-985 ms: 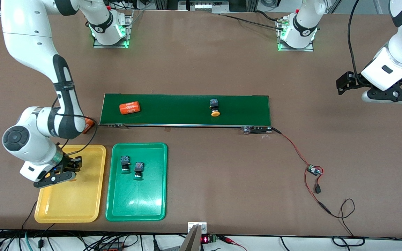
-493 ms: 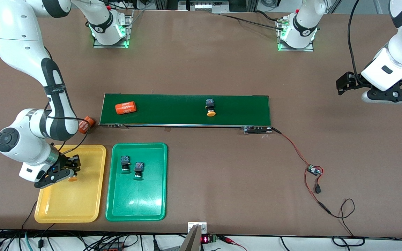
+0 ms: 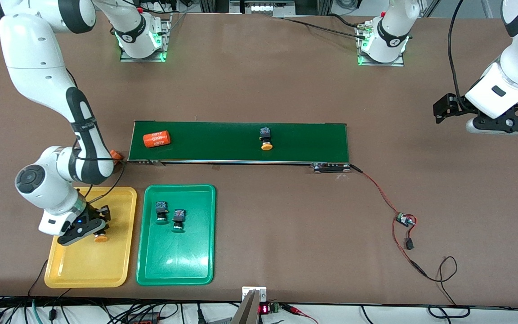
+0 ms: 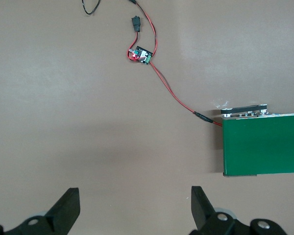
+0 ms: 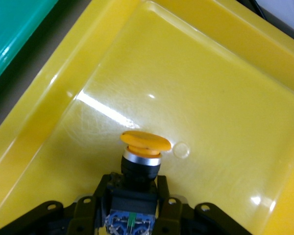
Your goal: Sort buttons by color to trays
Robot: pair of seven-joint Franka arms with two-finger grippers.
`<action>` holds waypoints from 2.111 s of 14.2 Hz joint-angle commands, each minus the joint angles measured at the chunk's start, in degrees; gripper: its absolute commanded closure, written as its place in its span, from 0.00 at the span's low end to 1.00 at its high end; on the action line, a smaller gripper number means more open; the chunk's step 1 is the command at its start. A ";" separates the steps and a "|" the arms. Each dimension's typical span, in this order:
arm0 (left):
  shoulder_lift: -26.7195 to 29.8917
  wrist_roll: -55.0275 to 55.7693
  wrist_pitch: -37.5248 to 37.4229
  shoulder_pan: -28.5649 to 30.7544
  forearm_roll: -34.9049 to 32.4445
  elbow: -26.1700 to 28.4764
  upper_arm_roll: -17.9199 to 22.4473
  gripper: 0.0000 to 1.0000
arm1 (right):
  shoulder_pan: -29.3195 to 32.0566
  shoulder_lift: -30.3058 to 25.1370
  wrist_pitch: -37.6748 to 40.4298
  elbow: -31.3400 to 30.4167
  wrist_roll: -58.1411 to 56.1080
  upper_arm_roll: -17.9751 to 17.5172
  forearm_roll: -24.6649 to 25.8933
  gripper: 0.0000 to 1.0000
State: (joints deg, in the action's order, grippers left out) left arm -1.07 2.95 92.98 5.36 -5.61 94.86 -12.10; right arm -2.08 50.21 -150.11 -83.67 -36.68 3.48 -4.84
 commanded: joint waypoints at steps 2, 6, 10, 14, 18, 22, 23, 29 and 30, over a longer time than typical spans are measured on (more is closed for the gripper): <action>-0.69 -0.14 -1.58 0.18 0.86 -1.87 -0.03 0.00 | 0.76 -2.74 3.21 -0.35 -1.82 -1.90 -4.74 0.00; -0.69 -0.14 -1.49 0.18 0.86 -1.87 -0.03 0.00 | 0.94 -9.68 20.43 0.35 5.53 -1.64 -4.74 0.00; -0.69 -0.14 -1.58 0.18 0.86 -1.87 -0.03 0.00 | -3.44 -14.61 30.99 0.26 20.73 -1.90 -4.21 0.00; -0.69 0.04 -1.49 0.09 0.95 -1.87 -0.03 0.00 | -9.60 -17.42 41.01 0.17 35.68 -1.90 -4.39 0.00; -0.69 0.48 -1.58 -0.18 0.86 -1.87 -0.56 0.00 | -17.67 -19.71 45.16 0.17 50.69 -1.99 -4.48 0.00; -0.60 -0.23 -1.66 0.18 0.78 -1.87 -0.12 0.00 | -27.52 -20.42 45.08 0.17 66.62 -1.90 -4.48 0.00; -0.60 -0.23 -1.66 0.18 0.78 -1.96 -0.03 0.00 | -29.80 -20.42 44.73 0.17 69.09 -1.90 -4.65 0.00; -1.04 -0.14 -1.66 0.18 0.78 -3.98 -0.03 0.00 | -38.60 -18.23 41.75 -1.49 82.81 -1.81 -3.86 0.00; -1.04 -0.14 -1.66 0.18 0.78 -3.98 -0.03 0.00 | -39.57 -18.14 40.70 -2.80 83.69 -1.81 -3.77 0.00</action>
State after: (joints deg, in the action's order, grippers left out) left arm -1.20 3.02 92.77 5.36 -5.61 92.68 -12.12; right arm -39.39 31.81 -107.18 -84.20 44.35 1.05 -8.90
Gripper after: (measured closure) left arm 0.000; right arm 0.000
